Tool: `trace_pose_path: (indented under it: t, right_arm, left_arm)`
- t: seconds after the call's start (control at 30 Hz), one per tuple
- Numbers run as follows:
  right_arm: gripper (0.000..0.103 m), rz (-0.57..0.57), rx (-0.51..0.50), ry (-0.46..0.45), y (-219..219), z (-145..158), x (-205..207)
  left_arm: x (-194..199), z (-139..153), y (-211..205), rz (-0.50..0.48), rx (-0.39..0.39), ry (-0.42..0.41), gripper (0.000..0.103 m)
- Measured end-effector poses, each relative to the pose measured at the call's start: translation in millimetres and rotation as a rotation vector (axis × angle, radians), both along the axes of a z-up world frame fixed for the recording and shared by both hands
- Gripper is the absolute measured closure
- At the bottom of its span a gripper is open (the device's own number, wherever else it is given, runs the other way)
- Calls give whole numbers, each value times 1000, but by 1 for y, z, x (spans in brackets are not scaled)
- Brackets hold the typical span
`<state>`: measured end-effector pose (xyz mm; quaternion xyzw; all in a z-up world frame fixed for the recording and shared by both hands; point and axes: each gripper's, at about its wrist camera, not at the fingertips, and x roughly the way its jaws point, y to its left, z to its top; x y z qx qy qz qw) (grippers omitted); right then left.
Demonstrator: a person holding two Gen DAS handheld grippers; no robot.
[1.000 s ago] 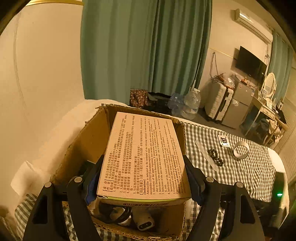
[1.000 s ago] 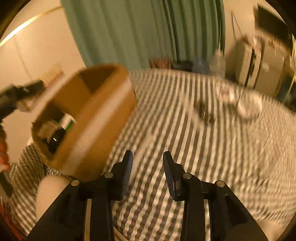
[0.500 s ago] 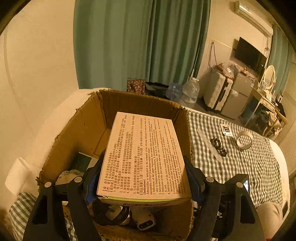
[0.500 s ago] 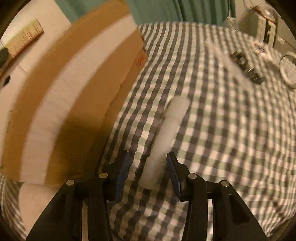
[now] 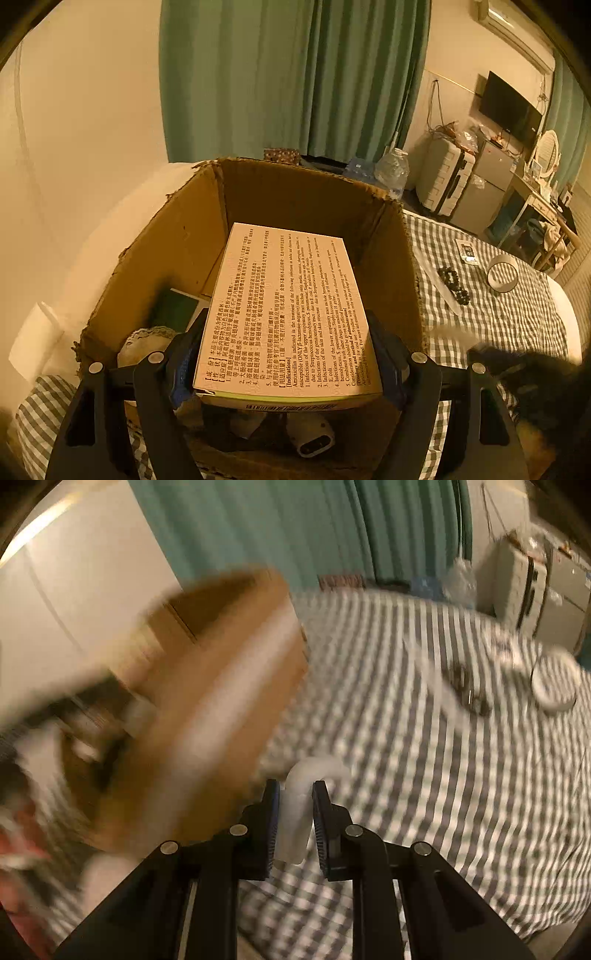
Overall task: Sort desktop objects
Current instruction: 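Carry the tan box and white tube into the cardboard box and release both, then grasp the bead bracelet with the left gripper while the right grasps the tape roll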
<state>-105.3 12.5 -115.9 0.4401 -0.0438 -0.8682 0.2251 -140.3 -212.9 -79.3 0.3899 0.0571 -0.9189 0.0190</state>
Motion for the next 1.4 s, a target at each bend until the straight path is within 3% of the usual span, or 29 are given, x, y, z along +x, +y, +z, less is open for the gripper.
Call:
trace_pose_path:
  t: [0.2,0.33,0.37,0.43,0.47,0.5,0.53,0.6,0.7,0.77,0.83,0.97,1.07,1.2,1.4]
  right_arm:
    - [86,95,-71,171,-42,77,4]
    - [84,162,-86,217,-79,93,-5]
    - [82,162,-80,219,-87,93,-6]
    - [79,160,-95,219,-101,90,-12]
    - [69,147,-103,220,-105,88,-14]
    - [48,135,-102,209,-109,84,-19]
    - [39,120,-98,201,-111,83,-22]
    - [35,86,-103,204,-107,81,-23]
    - [34,41,-105,212,-90,82,-26]
    - [33,8,-86,218,-76,81,-26]
    - [31,-34,-60,233,-57,83,-22]
    - [26,-97,-78,230,-9,83,-12]
    - [25,-166,-43,247,28,87,-6]
    - [13,-243,-14,278,75,95,6]
    - [11,-377,69,307,139,84,18]
  left_arm:
    - [-1,-1,-17,25,8,-7,24]
    - [-2,-5,-26,40,4,-26,22]
    - [-1,-4,-27,44,-3,-17,20]
    - [2,0,-31,60,-18,-1,5]
    - [4,1,-33,72,-20,3,3]
    - [4,2,-36,78,-17,3,2]
    - [5,2,-38,81,-10,-6,2]
    - [7,4,-43,86,22,-28,1]
    - [11,10,-42,86,75,-18,0]
    - [12,14,-35,65,64,-12,0]
    - [15,19,-21,40,52,-9,0]
    - [23,27,11,-35,106,4,0]
    - [26,34,45,-83,76,7,0]
    - [30,41,91,-151,49,15,0]
    - [25,35,156,-196,5,8,0]
